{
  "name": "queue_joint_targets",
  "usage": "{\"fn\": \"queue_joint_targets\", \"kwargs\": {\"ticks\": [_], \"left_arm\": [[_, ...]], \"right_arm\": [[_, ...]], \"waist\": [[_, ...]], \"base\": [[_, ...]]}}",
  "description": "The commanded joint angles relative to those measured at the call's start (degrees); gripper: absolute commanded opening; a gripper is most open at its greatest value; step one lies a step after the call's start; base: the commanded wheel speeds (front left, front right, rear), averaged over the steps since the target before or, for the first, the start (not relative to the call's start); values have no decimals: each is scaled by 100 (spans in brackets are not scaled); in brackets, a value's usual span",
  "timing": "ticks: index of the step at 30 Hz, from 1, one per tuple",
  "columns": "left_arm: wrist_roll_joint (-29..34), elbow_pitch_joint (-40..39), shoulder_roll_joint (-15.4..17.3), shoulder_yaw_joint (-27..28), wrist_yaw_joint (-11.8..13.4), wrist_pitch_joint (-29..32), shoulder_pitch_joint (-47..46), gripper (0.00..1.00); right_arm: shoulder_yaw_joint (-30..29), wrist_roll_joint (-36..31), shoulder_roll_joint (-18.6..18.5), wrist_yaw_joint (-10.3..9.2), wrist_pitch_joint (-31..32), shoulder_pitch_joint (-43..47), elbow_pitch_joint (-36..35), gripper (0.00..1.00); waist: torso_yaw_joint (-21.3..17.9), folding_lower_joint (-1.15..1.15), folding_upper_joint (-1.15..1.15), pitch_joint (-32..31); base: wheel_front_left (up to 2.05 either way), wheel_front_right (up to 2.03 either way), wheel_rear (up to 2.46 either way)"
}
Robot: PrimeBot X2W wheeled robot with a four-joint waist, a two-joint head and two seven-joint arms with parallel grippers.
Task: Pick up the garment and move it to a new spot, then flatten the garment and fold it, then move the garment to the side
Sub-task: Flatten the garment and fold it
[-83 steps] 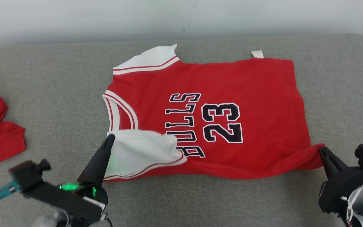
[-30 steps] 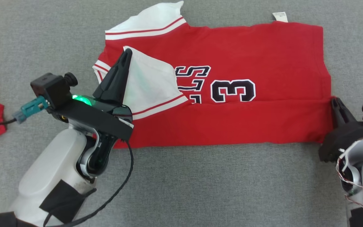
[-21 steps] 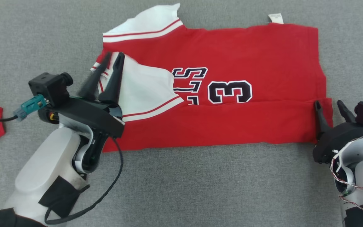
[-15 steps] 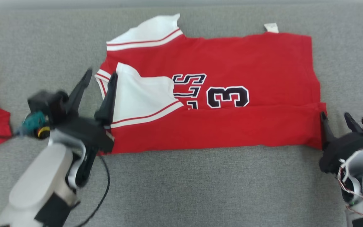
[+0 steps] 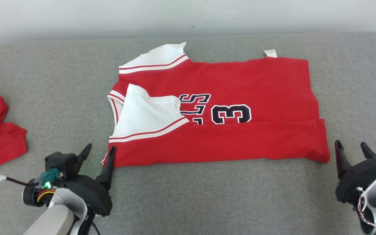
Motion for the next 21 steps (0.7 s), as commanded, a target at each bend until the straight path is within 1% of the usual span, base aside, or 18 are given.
{"fn": "queue_joint_targets", "kwargs": {"ticks": [1,3,9,14,21], "left_arm": [[-16,18,-24,-3,56,32,50,100],[-61,107,-91,-6,109,104,13,100],[31,512,-181,-123,417,487,-184,100],[-52,632,-283,-314,438,909,-100,100],[-71,544,-265,-392,590,1102,77,100]], "right_arm": [[27,0,63,6,31,62,-58,100],[90,49,119,6,32,20,-65,100],[207,55,184,6,15,-136,-35,100],[245,12,209,6,-64,-171,71,100],[209,3,246,6,-98,-159,123,100]], "waist": [[-17,1,0,15],[-44,1,0,48],[-156,1,0,190],[-216,1,0,271],[-213,1,0,285]], "base": [[0,0,0],[0,0,0],[0,0,0],[0,0,0],[0,0,0]]}}
